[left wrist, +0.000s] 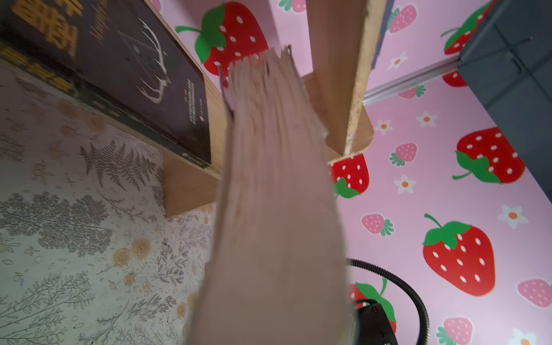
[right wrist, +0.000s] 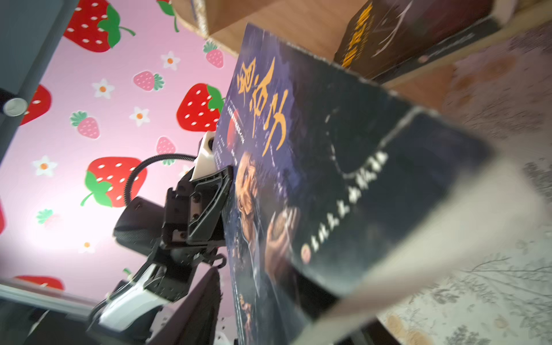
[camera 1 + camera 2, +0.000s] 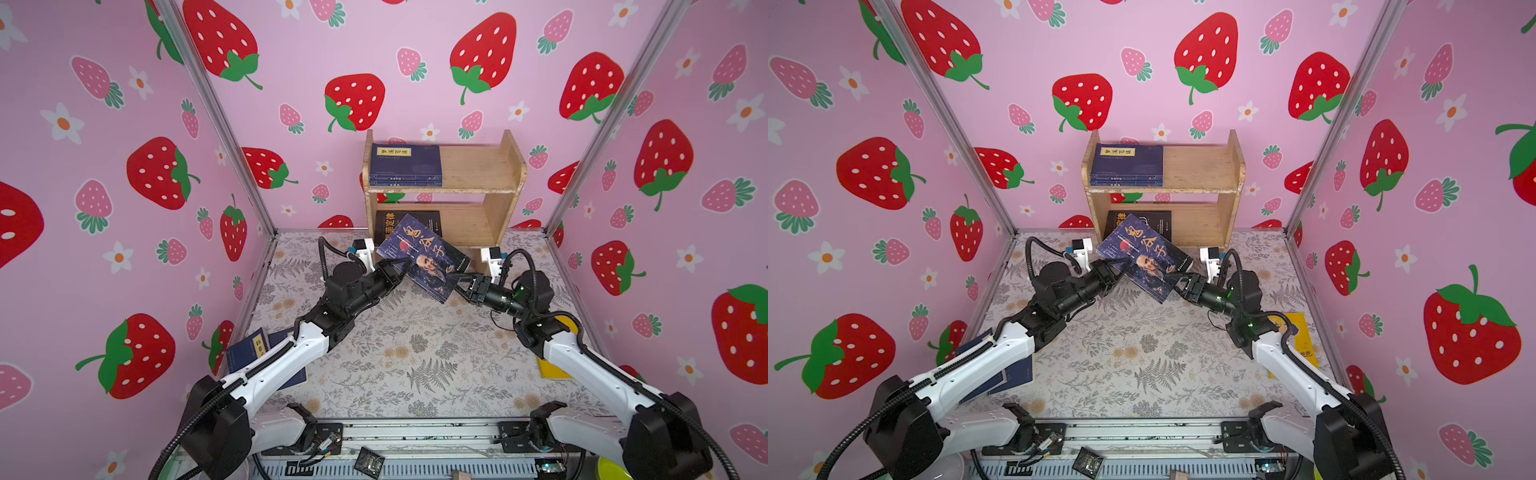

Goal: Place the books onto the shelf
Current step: 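Slide the purple book flat onto the lower shelf with both grippers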

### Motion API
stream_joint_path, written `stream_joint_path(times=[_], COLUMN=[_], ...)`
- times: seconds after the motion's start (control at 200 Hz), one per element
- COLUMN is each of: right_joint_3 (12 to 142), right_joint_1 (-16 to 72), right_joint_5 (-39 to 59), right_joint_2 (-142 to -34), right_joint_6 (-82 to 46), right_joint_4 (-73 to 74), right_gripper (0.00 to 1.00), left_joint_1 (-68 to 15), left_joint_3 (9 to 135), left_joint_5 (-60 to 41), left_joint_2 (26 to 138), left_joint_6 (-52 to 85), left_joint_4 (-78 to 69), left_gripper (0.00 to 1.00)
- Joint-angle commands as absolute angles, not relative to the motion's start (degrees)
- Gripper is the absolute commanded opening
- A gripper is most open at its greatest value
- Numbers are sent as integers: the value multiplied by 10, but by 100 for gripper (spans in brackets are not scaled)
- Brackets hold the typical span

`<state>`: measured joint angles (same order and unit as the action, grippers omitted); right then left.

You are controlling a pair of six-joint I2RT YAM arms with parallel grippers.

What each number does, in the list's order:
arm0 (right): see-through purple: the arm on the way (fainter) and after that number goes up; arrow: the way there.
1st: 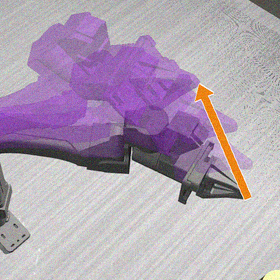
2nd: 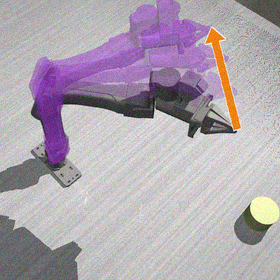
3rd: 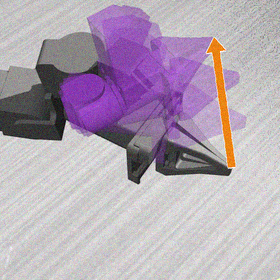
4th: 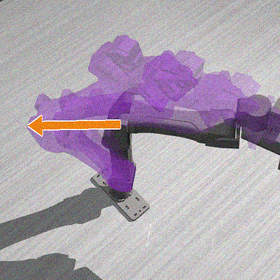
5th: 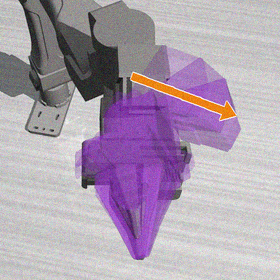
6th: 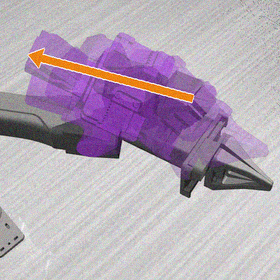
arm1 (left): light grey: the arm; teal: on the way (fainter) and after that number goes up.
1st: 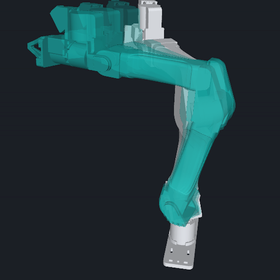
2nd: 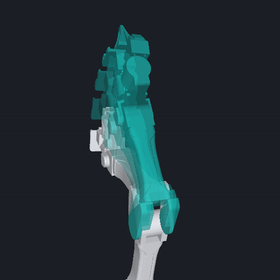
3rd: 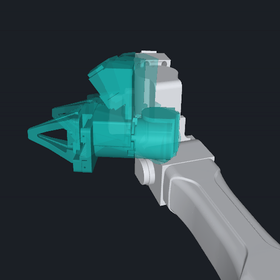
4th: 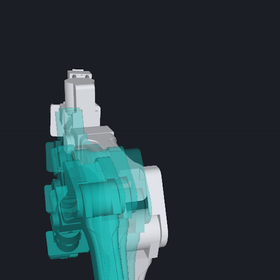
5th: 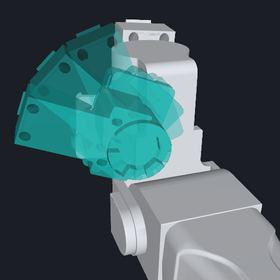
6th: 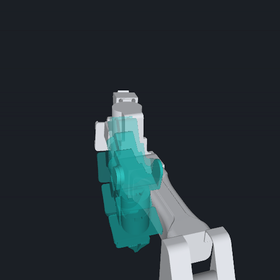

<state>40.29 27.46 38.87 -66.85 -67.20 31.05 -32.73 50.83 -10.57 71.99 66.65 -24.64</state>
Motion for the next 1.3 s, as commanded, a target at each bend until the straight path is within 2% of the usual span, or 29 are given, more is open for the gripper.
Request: stream_joint_path(times=[0.0,0.195,0.335,0.625,0.8,1.035,1.161,1.296], right_joint_3=[448,492,525,581,629,686,701,715], right_joint_1=[273,272,270,264,260,259,260,260], right_joint_5=[316,274,221,150,140,147,152,164], right_joint_2=[-691,-735,-753,-799,-851,-921,-951,-979], right_joint_6=[-652,-600,-550,-480,-459,-447,-452,-462], right_joint_4=[353,338,276,238,229,226,228,233], right_gripper=[64,66,67,67,67,65,63,56], left_joint_1=[-328,-333,-333,-331,-331,-319,-314,-312], left_joint_3=[555,620,659,721,737,759,753,754], left_joint_5=[18,86,129,167,185,156,153,154], left_joint_2=[741,823,871,947,974,1014,1019,1013], left_joint_6=[681,687,687,709,710,732,734,721], left_joint_4=[-313,-366,-389,-418,-420,-419,-425,-399], left_gripper=[0,0,0,0,0,0,0,0])
